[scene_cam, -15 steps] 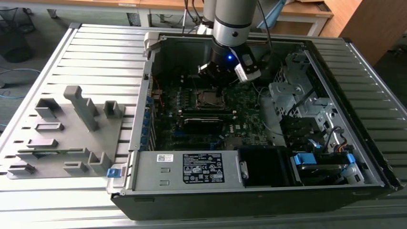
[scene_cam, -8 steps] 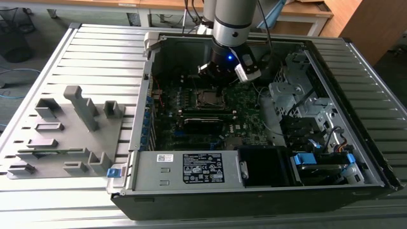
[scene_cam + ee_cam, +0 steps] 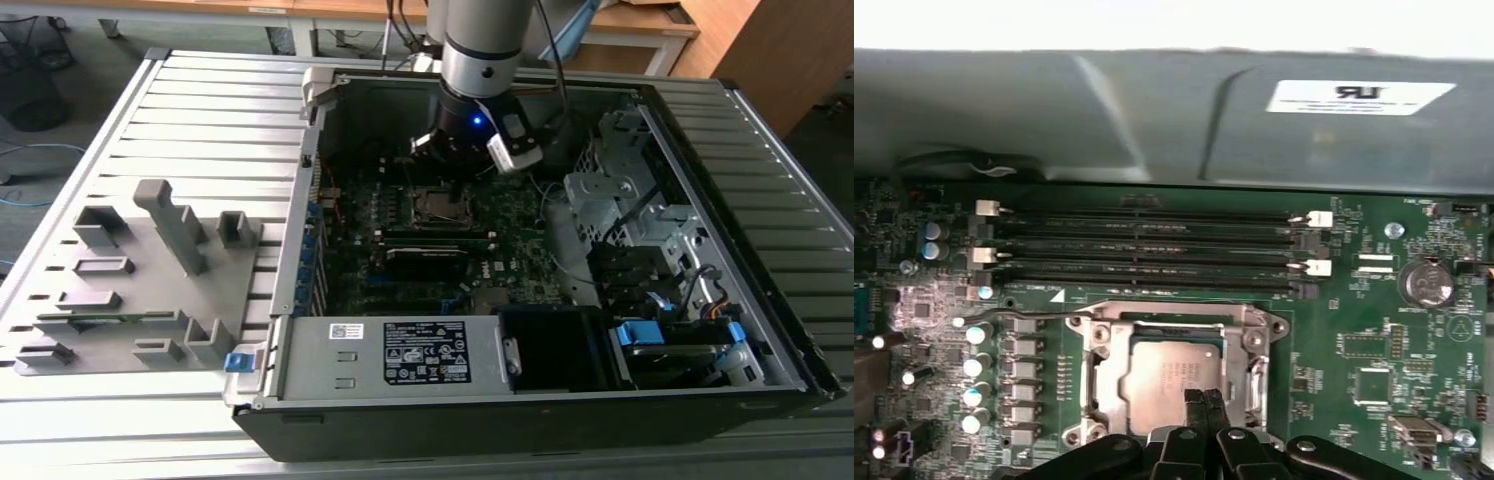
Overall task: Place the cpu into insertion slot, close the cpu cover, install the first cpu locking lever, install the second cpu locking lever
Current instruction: 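Close the cpu cover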
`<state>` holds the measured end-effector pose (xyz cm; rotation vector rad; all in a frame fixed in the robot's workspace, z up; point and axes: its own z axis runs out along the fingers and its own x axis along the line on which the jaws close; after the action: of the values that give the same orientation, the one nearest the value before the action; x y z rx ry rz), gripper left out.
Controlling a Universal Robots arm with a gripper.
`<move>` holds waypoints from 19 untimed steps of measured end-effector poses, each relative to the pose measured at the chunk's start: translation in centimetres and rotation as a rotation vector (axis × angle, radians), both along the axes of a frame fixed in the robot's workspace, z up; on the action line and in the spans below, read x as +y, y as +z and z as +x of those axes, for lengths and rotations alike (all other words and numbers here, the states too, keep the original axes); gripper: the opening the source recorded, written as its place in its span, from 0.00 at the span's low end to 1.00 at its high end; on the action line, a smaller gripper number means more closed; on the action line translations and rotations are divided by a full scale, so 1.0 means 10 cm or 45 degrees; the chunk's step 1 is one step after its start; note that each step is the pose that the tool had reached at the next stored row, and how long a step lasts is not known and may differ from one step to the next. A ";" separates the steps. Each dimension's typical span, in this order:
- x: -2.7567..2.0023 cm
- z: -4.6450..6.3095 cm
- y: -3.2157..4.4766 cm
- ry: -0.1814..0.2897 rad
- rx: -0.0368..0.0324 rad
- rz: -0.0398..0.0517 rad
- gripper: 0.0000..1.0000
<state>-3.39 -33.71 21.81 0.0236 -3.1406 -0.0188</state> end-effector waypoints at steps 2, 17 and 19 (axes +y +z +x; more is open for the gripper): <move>0.000 -0.02 -0.004 -0.003 0.0001 0.000 0.10; 0.000 -0.11 -0.027 -0.022 0.0001 0.000 0.10; 0.000 -0.14 -0.032 -0.024 -0.0001 0.000 0.10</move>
<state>-4.80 -33.71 21.49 -0.0062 -3.1408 -0.0191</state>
